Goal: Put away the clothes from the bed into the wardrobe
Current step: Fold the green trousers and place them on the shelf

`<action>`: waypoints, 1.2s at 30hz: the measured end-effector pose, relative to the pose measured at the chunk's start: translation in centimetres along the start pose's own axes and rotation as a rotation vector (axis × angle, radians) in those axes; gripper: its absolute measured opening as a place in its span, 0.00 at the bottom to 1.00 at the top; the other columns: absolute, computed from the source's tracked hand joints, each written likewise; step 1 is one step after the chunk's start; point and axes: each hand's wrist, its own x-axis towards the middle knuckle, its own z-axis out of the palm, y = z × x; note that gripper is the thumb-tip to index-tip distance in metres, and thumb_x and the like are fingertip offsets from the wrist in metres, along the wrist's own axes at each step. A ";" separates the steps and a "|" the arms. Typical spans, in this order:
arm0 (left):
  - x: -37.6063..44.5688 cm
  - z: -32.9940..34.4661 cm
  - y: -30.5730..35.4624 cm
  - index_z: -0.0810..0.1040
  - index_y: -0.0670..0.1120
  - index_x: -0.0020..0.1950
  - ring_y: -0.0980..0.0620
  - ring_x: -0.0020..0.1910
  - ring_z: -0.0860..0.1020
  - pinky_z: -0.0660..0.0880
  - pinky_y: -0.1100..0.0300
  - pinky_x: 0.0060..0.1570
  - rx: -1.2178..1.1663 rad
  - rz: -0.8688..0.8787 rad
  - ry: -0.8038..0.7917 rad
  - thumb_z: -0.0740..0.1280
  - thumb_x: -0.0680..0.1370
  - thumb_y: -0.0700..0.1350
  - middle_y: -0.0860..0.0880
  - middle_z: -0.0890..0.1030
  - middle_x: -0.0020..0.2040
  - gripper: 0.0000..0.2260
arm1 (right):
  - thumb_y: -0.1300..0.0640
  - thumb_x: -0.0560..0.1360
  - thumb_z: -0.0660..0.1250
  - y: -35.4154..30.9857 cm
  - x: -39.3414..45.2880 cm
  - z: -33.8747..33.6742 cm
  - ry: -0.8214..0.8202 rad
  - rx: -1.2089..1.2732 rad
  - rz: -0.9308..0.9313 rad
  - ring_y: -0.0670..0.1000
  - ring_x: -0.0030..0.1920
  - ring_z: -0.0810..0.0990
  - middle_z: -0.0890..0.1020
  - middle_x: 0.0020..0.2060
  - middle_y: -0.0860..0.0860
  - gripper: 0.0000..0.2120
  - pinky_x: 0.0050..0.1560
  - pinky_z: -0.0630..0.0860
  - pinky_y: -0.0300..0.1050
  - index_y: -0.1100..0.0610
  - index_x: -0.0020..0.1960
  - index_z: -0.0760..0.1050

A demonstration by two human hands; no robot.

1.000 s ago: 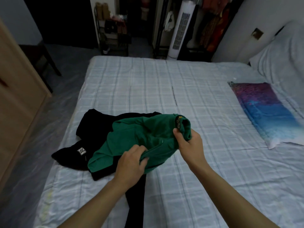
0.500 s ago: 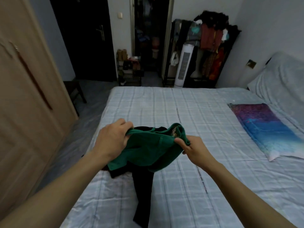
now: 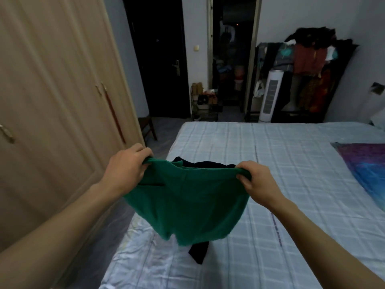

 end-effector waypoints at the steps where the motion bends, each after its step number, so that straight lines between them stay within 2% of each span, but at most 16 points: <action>1: -0.7 -0.7 0.1 0.75 0.52 0.52 0.39 0.41 0.78 0.77 0.46 0.37 0.009 -0.006 0.003 0.70 0.75 0.45 0.49 0.76 0.48 0.08 | 0.67 0.72 0.70 -0.6 -0.2 -0.1 -0.015 -0.003 -0.019 0.48 0.42 0.76 0.79 0.41 0.46 0.09 0.46 0.71 0.40 0.55 0.47 0.78; 6: -4.2 -4.1 0.4 0.76 0.50 0.51 0.40 0.41 0.79 0.76 0.48 0.35 0.065 -0.062 0.004 0.70 0.75 0.44 0.48 0.76 0.48 0.07 | 0.66 0.71 0.70 -3.5 -0.8 0.5 -0.098 0.030 -0.090 0.47 0.44 0.76 0.78 0.43 0.46 0.10 0.48 0.73 0.43 0.53 0.47 0.75; 11: -8.3 -7.1 -1.2 0.75 0.51 0.52 0.41 0.43 0.78 0.76 0.48 0.35 0.121 -0.118 -0.007 0.69 0.76 0.46 0.49 0.75 0.48 0.07 | 0.60 0.73 0.72 -7.1 -0.8 3.0 -0.171 0.059 -0.118 0.43 0.44 0.75 0.77 0.43 0.43 0.10 0.47 0.75 0.46 0.49 0.45 0.73; 17: -16.0 -11.2 -6.3 0.74 0.50 0.52 0.41 0.43 0.78 0.77 0.49 0.37 0.114 -0.188 -0.018 0.72 0.74 0.41 0.48 0.75 0.48 0.11 | 0.63 0.74 0.71 -14.1 0.4 6.5 -0.049 0.146 -0.209 0.48 0.44 0.76 0.76 0.42 0.45 0.10 0.47 0.75 0.50 0.50 0.46 0.72; 21: -22.3 -14.5 -10.4 0.75 0.49 0.52 0.40 0.44 0.78 0.77 0.48 0.39 0.119 -0.257 -0.008 0.72 0.71 0.36 0.47 0.75 0.47 0.14 | 0.66 0.72 0.72 -21.2 1.6 8.8 0.040 0.187 -0.299 0.49 0.43 0.75 0.76 0.42 0.48 0.11 0.47 0.75 0.48 0.53 0.46 0.73; 25: -29.2 -19.1 -14.2 0.76 0.45 0.55 0.38 0.47 0.78 0.77 0.48 0.43 0.160 -0.402 0.053 0.72 0.70 0.34 0.44 0.77 0.47 0.16 | 0.68 0.72 0.72 -29.7 2.3 11.1 0.068 0.248 -0.413 0.45 0.41 0.72 0.75 0.42 0.48 0.12 0.44 0.69 0.34 0.54 0.46 0.73; 28: -35.2 -23.0 -16.9 0.76 0.46 0.52 0.38 0.45 0.77 0.76 0.49 0.37 0.257 -0.533 0.105 0.73 0.70 0.37 0.45 0.77 0.46 0.14 | 0.67 0.73 0.71 -36.9 2.2 13.0 0.053 0.303 -0.486 0.45 0.41 0.73 0.76 0.42 0.48 0.10 0.45 0.67 0.29 0.55 0.46 0.74; 30: -39.6 -25.7 -18.4 0.76 0.47 0.51 0.39 0.44 0.76 0.75 0.48 0.35 0.304 -0.600 0.138 0.73 0.71 0.38 0.46 0.76 0.46 0.12 | 0.67 0.72 0.72 -41.8 1.7 14.6 0.042 0.341 -0.535 0.46 0.41 0.74 0.76 0.41 0.48 0.11 0.45 0.69 0.32 0.54 0.45 0.73; 33: -46.3 -29.5 -20.2 0.75 0.47 0.51 0.40 0.44 0.75 0.75 0.47 0.33 0.352 -0.688 0.178 0.72 0.72 0.37 0.46 0.76 0.47 0.11 | 0.68 0.71 0.72 -48.7 0.4 17.5 0.036 0.391 -0.610 0.47 0.42 0.76 0.77 0.41 0.49 0.11 0.47 0.73 0.42 0.56 0.45 0.74; 36: -52.6 -32.7 -21.6 0.75 0.48 0.51 0.41 0.43 0.76 0.75 0.46 0.33 0.380 -0.761 0.230 0.71 0.74 0.37 0.47 0.76 0.47 0.10 | 0.69 0.70 0.73 -54.4 -1.0 20.3 0.019 0.465 -0.623 0.48 0.42 0.76 0.78 0.40 0.48 0.11 0.47 0.72 0.41 0.57 0.45 0.75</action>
